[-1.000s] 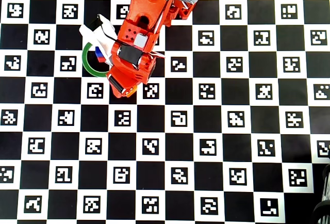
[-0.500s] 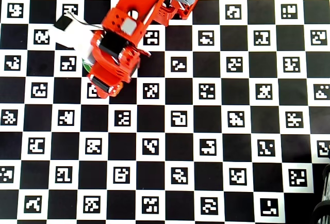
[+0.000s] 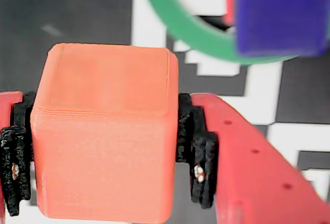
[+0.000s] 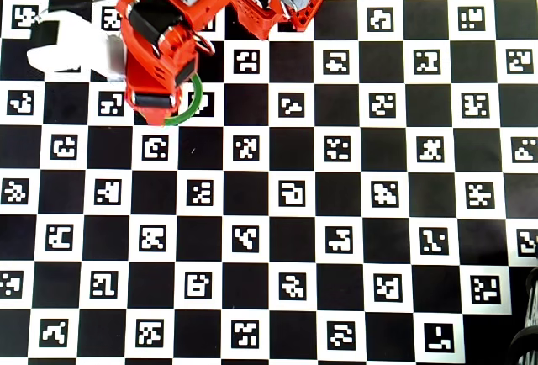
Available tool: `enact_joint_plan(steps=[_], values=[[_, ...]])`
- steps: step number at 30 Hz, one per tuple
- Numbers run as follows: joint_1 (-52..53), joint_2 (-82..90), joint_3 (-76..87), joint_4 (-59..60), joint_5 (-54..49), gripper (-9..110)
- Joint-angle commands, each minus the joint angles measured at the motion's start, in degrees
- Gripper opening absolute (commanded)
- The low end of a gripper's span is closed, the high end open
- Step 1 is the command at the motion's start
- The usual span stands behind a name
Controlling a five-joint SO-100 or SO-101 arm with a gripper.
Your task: Grab the red cube then put it in the green circle then put the blue cube on top and finally the orange cube on top
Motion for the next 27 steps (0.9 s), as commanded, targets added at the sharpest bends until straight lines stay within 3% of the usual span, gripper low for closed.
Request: enact_joint_plan(steps=[1,11,27], values=[[3.2,5.7,1.1,-0.9,-3.9,13],[6.6,9.2,7.0,-1.4,-8.7,13],[8.2,10.2,17.1,-7.0,-8.0,13]])
